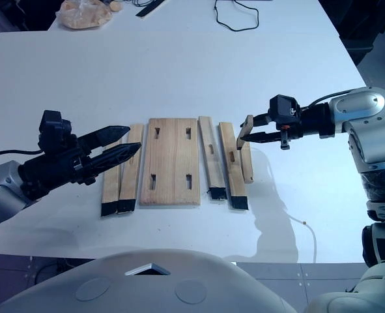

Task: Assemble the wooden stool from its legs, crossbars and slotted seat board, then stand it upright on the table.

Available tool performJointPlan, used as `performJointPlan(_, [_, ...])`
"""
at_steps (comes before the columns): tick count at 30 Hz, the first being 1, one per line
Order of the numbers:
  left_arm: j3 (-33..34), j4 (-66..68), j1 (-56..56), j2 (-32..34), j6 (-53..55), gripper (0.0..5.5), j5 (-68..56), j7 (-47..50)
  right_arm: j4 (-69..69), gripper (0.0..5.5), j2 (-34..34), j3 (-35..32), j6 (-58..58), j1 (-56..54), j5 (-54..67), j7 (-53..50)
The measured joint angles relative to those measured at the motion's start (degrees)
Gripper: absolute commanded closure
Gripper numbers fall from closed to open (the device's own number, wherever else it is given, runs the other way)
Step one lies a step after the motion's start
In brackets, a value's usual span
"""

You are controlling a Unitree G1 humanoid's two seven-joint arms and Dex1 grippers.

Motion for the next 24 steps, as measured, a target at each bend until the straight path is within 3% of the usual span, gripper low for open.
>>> performJointPlan(24, [-1.04,-1.46,1.85,-1.14,-1.17,2.53,1.57,0.53,-0.46,4.21,2.91,1.45,-0.52,4.82,-2.56,3.86])
